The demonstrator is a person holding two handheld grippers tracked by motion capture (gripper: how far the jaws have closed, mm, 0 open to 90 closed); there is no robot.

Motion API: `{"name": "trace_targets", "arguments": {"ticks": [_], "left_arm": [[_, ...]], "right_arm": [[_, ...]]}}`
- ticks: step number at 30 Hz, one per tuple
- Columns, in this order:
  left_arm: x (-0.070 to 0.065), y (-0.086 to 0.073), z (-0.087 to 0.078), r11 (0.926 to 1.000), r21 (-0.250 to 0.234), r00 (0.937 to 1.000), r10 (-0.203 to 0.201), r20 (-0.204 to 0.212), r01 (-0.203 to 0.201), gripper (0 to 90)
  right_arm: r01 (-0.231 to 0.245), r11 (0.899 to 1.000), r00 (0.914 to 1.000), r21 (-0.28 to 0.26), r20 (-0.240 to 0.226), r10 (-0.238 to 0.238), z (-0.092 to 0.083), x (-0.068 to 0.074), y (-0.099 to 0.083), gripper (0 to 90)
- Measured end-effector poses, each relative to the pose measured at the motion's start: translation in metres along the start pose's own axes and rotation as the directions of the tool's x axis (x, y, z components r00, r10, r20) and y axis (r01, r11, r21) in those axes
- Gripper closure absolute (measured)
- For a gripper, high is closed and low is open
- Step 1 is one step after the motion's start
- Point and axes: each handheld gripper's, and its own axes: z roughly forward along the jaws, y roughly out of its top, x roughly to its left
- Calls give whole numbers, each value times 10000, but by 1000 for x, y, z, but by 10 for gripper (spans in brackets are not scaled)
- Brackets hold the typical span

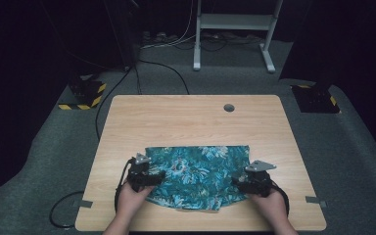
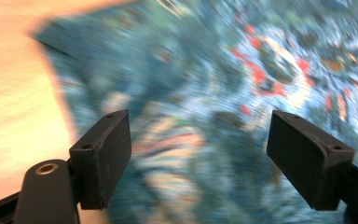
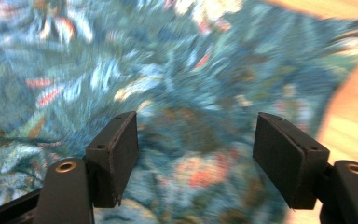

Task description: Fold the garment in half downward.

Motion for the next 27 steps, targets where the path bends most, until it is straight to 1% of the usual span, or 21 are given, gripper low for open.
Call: {"name": "trace_targets", "arguments": {"ticks": [2, 3, 4, 7, 8, 10, 12, 14, 15, 16, 17, 18, 19, 20, 22, 23, 24, 26, 27], "left_arm": [[11, 11, -1, 9998, -187, 9996, 43, -296, -49, 236], [15, 15, 1, 9998, -189, 9994, 60, -327, -67, 247], [20, 20, 4, 9998, -193, 9995, 44, -311, -50, 254], [30, 31, 16, 9995, -281, 9989, -146, -435, 134, 284], [33, 33, 20, 9992, -326, 9985, -254, -476, 238, 305], [36, 37, 28, 9989, -350, 9982, -328, -505, 310, 322], [37, 37, 37, 9987, -267, 9976, -450, -521, 437, 353], [36, 37, 44, 9982, -189, 9958, -585, -708, 573, 381], [36, 36, 46, 9979, -218, 9950, -630, -775, 615, 401], [35, 36, 48, 9980, -210, 9945, -617, -846, 601, 438], [35, 35, 49, 9981, -192, 9934, -599, -974, 583, 448], [35, 35, 50, 9981, -186, 9927, -611, -1042, 595, 480], [35, 35, 51, 9976, -188, 9920, -682, -1060, 666, 513], [36, 35, 51, 9964, -211, 9913, -841, -1009, 824, 536], [38, 35, 51, 9950, -250, 9908, -989, -925, 970, 590], [40, 34, 50, 9948, -238, 9909, -1007, -895, 989, 631], [40, 34, 50, 9951, -187, 9913, -989, -867, 976, 689], [42, 34, 50, 9950, -135, 9911, -1001, -875, 993, 806], [43, 35, 50, 9940, -146, 9905, -1088, -840, 1080, 834]], "right_arm": [[-412, 9981, 9988, -455, 259, 424, -7, -14, 7, 408], [-822, 9941, 9957, -710, 364, 849, -8, -24, 11, 463], [-990, 9919, 9937, -794, 441, 1027, -7, -30, 14, 492], [-1475, 9841, 9844, -989, 819, 1558, 0, -48, 22, 559], [-1566, 9820, 9820, -1057, 894, 1663, 4, -52, 24, 565], [-1789, 9766, 9761, -1190, 1028, 1914, 11, -58, 28, 585], [-1979, 9728, 9729, -1201, 970, 2099, 20, -62, 30, 585], [-2122, 9704, 9682, -1155, 1100, 2248, 28, -64, 31, 589], [-2237, 9680, 9661, -1140, 1054, 2357, 31, -64, 31, 598], [-2218, 9689, 9650, -1098, 1176, 2342, 35, -64, 31, 622], [-2243, 9683, 9642, -1099, 1190, 2369, 37, -64, 30, 647], [-2339, 9659, 9621, -1107, 1166, 2463, 40, -64, 30, 680], [-2364, 9655, 9611, -1092, 1199, 2488, 42, -64, 30, 713], [-2425, 9645, 9597, -1048, 1200, 2543, 43, -63, 30, 765], [-2426, 9648, 9606, -1014, 1136, 2535, 45, -63, 29, 849], [-2441, 9649, 9606, -967, 1122, 2542, 46, -63, 29, 860], [-2341, 9679, 9629, -911, 1159, 2438, 47, -62, 29, 866], [-2248, 9707, 9647, -854, 1206, 2340, 47, -62, 30, 871], [-2232, 9712, 9648, -839, 1228, 2324, 46, -63, 30, 872]]}}
